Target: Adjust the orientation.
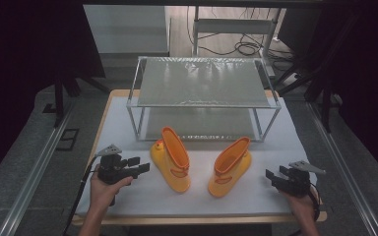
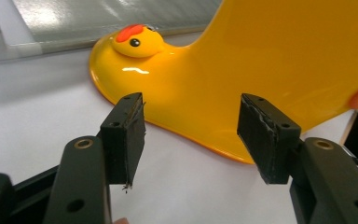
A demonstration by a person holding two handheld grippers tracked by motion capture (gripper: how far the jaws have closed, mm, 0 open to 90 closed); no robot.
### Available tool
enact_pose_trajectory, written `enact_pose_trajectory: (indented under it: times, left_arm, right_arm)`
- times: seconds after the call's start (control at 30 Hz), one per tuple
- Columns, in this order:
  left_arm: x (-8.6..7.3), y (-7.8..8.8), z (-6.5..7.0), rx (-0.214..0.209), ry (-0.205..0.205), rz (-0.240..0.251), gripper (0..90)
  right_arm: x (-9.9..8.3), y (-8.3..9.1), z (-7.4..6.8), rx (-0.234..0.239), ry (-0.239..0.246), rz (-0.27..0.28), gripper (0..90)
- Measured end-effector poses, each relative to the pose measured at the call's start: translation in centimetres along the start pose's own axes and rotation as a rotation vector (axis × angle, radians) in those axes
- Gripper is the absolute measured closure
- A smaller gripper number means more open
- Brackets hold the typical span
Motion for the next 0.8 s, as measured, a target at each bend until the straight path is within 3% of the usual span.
enact_pose_trajectory:
  times: [0.1, 0.23, 0.27, 0.3, 0.47, 0.6, 0.73, 0.8]
  left_arm:
    - [0.1, 0.2, 0.3, 0.011, -0.01, 0.003, 43.1]
    - [0.7, 0.8, 1.7, 0.001, -0.042, 0.04, 59.4]
    - [0.7, 1.1, 2.8, -0.015, -0.063, 0.06, 65.1]
    - [0.7, 1.1, 2.8, -0.015, -0.063, 0.06, 69.9]
    - [-0.7, 0.9, 4.8, -0.053, -0.093, 0.063, 89.3]
    - [-1.3, 0.2, 6.1, -0.069, -0.125, 0.056, 89.8]
    - [-1.9, -1.8, 8.5, -0.093, -0.185, 0.036, 89.8]
    - [-2.0, -2.0, 8.9, -0.092, -0.192, 0.036, 89.8]
  right_arm:
    - [0.0, 0.0, 0.0, 0.003, 0.0, 0.001, 36.1]
    - [0.1, -0.1, 0.0, 0.008, -0.006, 0.003, 36.1]
    - [0.2, -0.1, 0.0, 0.008, -0.003, 0.004, 36.1]
    - [0.2, -0.2, 0.0, 0.01, -0.004, 0.004, 36.1]
    - [0.2, -0.4, 0.0, 0.012, -0.001, -0.004, 36.1]
    - [0.3, -0.4, 0.0, 0.009, -0.005, 0.001, 36.1]
    - [0.3, -0.5, 0.0, 0.007, -0.005, 0.002, 36.1]
    - [0.3, -0.4, 0.0, 0.008, -0.008, 0.0, 36.1]
Point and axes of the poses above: each handheld gripper's, and its own axes: y roughly backward along the jaws, x roughly out of its top, z roughly to its right, the point moved 3 cm from there along -y, roughly forward along the jaws, and after that the axes turned 1 degree about z, right-handed, at the moved point
